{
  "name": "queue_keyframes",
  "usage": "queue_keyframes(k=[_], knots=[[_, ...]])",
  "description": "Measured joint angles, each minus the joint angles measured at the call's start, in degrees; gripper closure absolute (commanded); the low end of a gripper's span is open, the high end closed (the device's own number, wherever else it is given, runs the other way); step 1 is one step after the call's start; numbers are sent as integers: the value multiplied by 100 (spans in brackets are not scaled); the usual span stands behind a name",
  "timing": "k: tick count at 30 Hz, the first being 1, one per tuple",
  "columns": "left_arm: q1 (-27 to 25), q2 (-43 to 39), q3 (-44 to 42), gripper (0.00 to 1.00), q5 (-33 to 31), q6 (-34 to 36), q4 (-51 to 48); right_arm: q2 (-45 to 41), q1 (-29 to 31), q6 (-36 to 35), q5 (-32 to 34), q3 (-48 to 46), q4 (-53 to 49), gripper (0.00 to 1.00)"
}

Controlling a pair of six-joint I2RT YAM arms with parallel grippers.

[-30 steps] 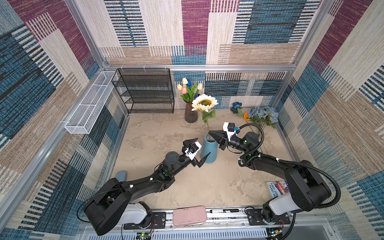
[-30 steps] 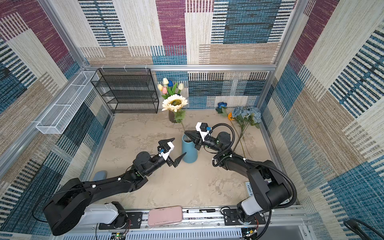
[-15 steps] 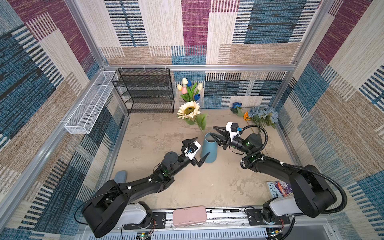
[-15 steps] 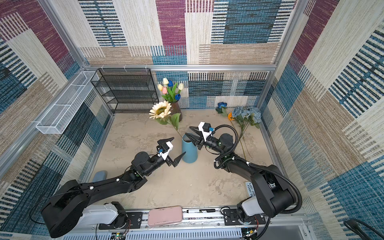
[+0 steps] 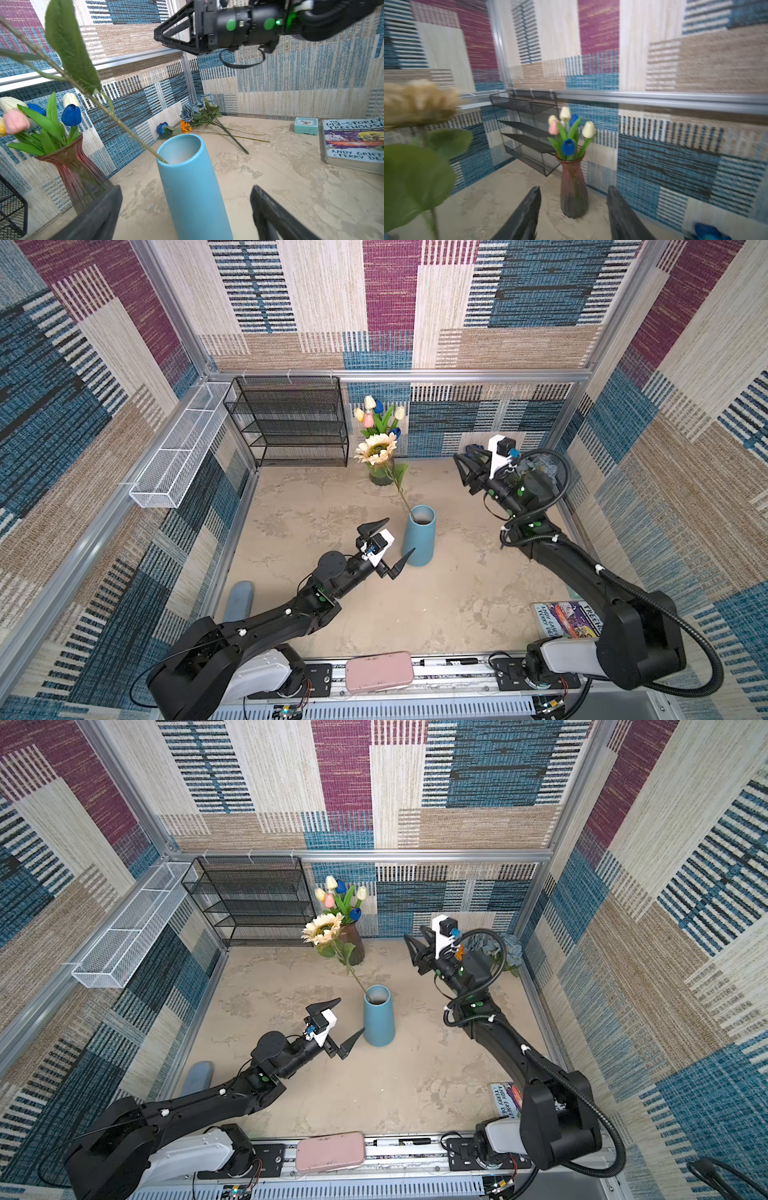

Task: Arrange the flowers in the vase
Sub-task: 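Move the right gripper to the flower bundle and grasp a blue rose stem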

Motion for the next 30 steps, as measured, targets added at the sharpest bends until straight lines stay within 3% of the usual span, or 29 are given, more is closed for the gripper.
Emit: queue_keyframes(k=[5, 14, 22, 30], knots=[[0, -31, -170, 1, -22, -2, -61, 1401, -686, -105, 522, 1683, -2273, 63], [0, 227, -83, 1, -17, 39, -111, 3270, -1021, -850, 1482, 3429, -5104, 63], [2, 369, 46, 1, -17, 149, -195, 3788, -1346, -811, 2218, 3628, -5735, 69], [0, 450, 46, 1, -20, 151, -195, 4293, -1362, -892, 2472, 3556, -5847, 61]])
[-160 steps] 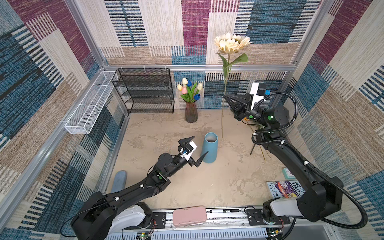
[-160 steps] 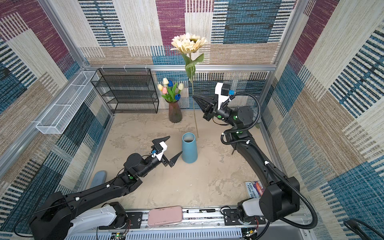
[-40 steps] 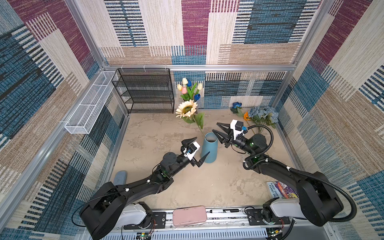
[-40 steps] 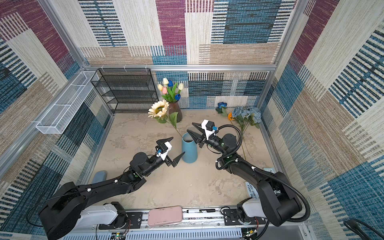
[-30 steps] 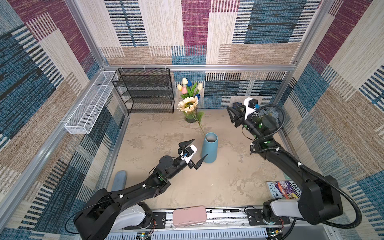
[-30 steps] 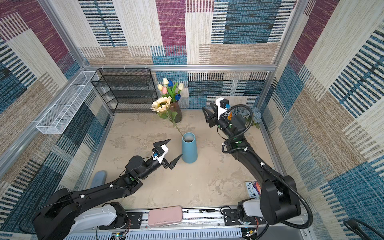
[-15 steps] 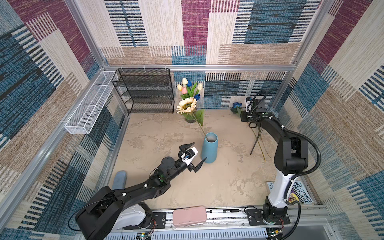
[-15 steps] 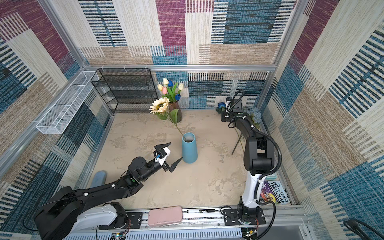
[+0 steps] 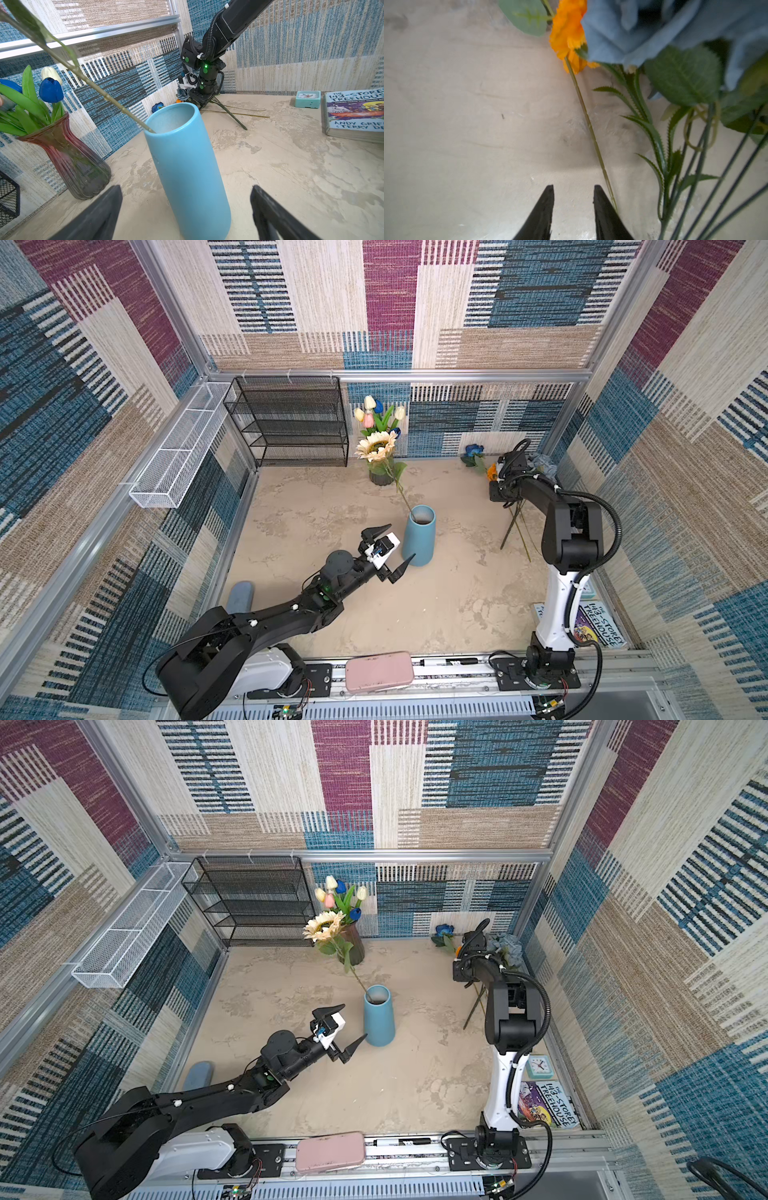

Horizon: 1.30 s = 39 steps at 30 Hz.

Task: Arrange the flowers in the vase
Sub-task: 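Move the right gripper to the flower bundle and grasp a blue rose stem, then lift the blue rose with the right gripper and carry it over the blue vase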

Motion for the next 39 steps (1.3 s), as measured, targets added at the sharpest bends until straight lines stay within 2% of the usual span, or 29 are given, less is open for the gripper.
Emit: queue_keyframes(k=[7, 13, 15, 21, 24, 28, 39], knots=[[0, 0, 0, 1, 0, 0, 0, 168, -28, -39, 409, -22, 61, 56], [0, 0, 0, 1, 0, 0, 0, 286, -133, -37, 472, -28, 162, 54], [0, 0, 0, 1, 0, 0, 0, 341, -173, -35, 409, 4, 223, 58], [0, 0, 9, 1, 2, 0, 0, 501, -199, -98, 186, 144, 339, 87], [0, 0, 31, 1, 0, 0, -2, 485, -203, -192, -31, 103, 404, 95], [0, 0, 35, 1, 0, 0, -2, 352, -210, -275, -323, -96, 535, 100], [0, -83, 90, 1, 0, -2, -44, -459, 26, -610, -1268, -828, 774, 100]])
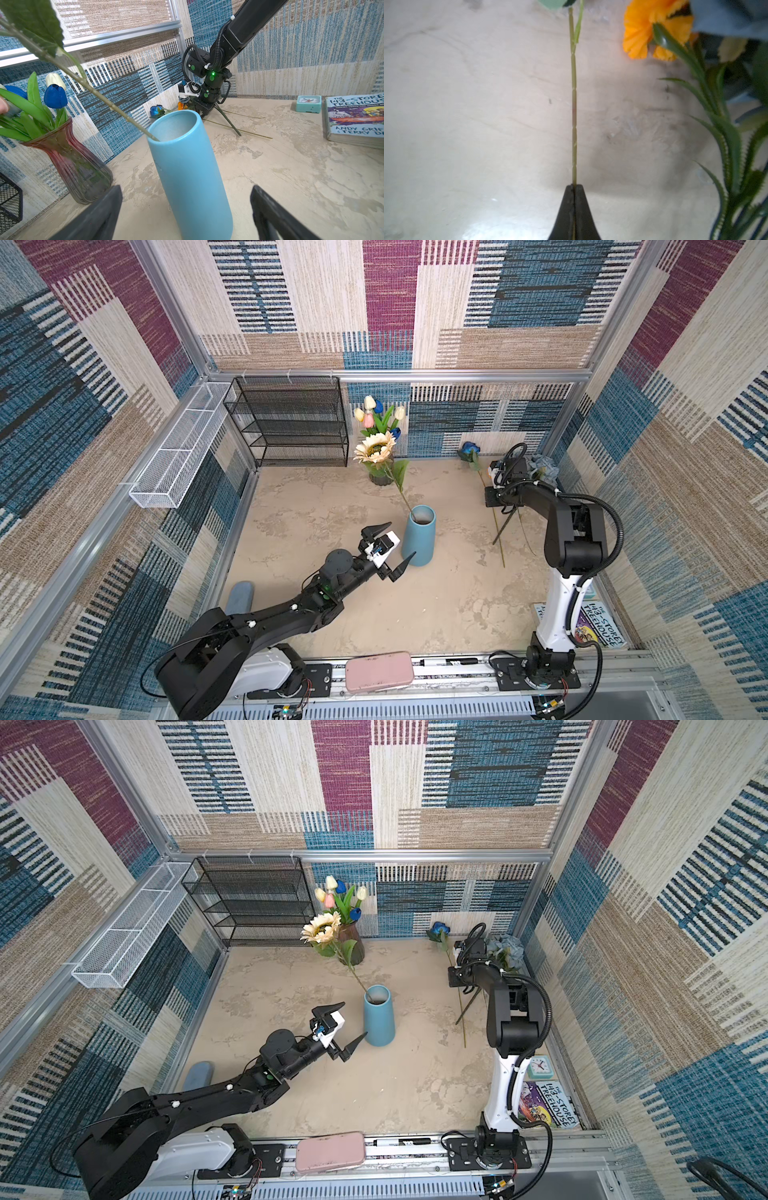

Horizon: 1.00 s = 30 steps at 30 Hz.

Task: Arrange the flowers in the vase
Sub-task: 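Lift the blue rose with the right gripper and carry it over the blue vase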

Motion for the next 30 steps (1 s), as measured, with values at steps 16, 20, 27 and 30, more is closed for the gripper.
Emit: queue_keyframes(k=[16, 20, 27, 30], knots=[[2, -286, 59, 1, 0, 24, -291, -1698, 28, 476, -2168, -1445, 1694, 100], [2, -286, 59, 1, 0, 31, -293, -2223, 72, 671, -2638, -1910, 2234, 100], [2, -411, 127, 1, 4, 39, -365, -3705, 280, 1381, -3383, -2802, 3744, 100], [2, -446, 192, 2, 7, 39, -374, -4199, 546, 1904, -3567, -3176, 4782, 100]])
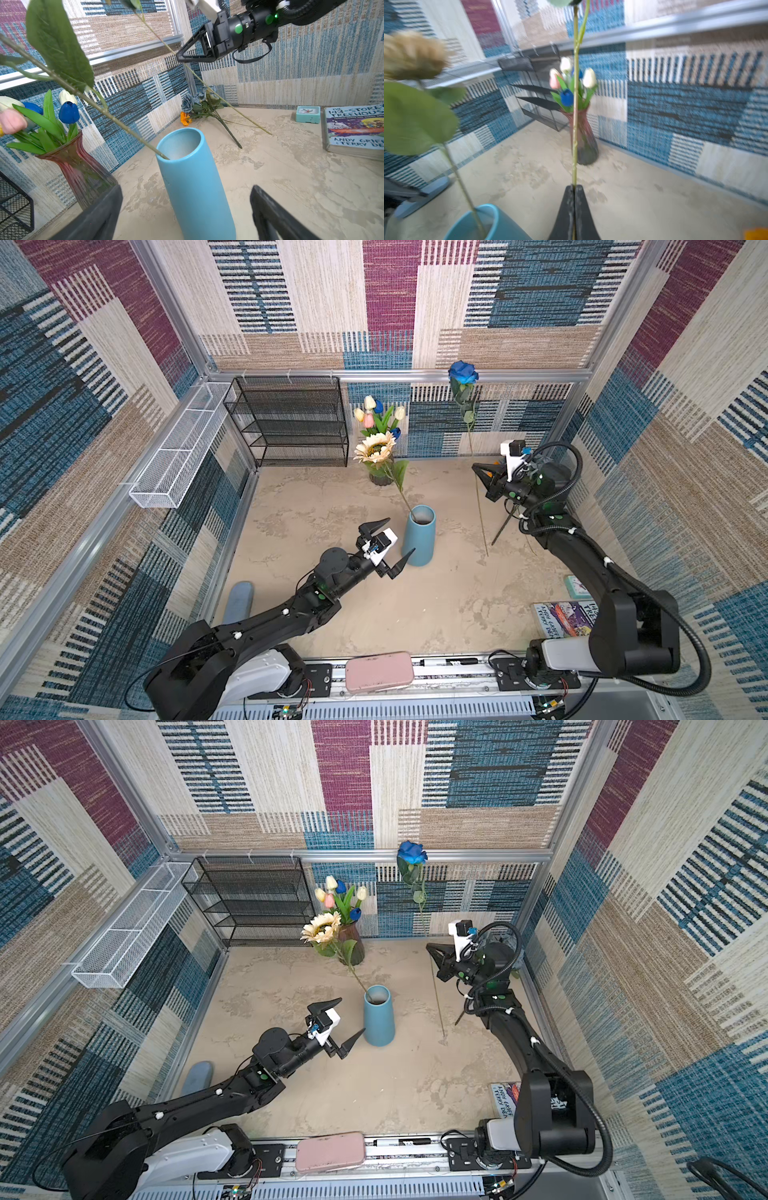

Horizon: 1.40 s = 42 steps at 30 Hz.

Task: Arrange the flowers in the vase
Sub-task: 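Lift the blue rose with the right gripper and carry it over the blue vase, then lower the blue rose stem into the light blue vase and open the right gripper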

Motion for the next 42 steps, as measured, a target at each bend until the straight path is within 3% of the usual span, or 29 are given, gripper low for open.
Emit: queue_keyframes(k=[8, 19, 28, 42], knots=[[0, 15, 131, 2, 59, -2, -9, -39, 857, 1322, -68, 404, 2006, 100], [0, 31, 31, 2, 39, -17, -2, 732, 1309, 2208, 221, 1657, 2546, 100], [0, 57, -15, 1, 37, -17, 2, 1143, 1639, 2302, 640, 1722, 2975, 100], [-2, 48, -70, 2, 15, -13, 2, 1526, 1781, 1543, 789, 1252, 3528, 100]])
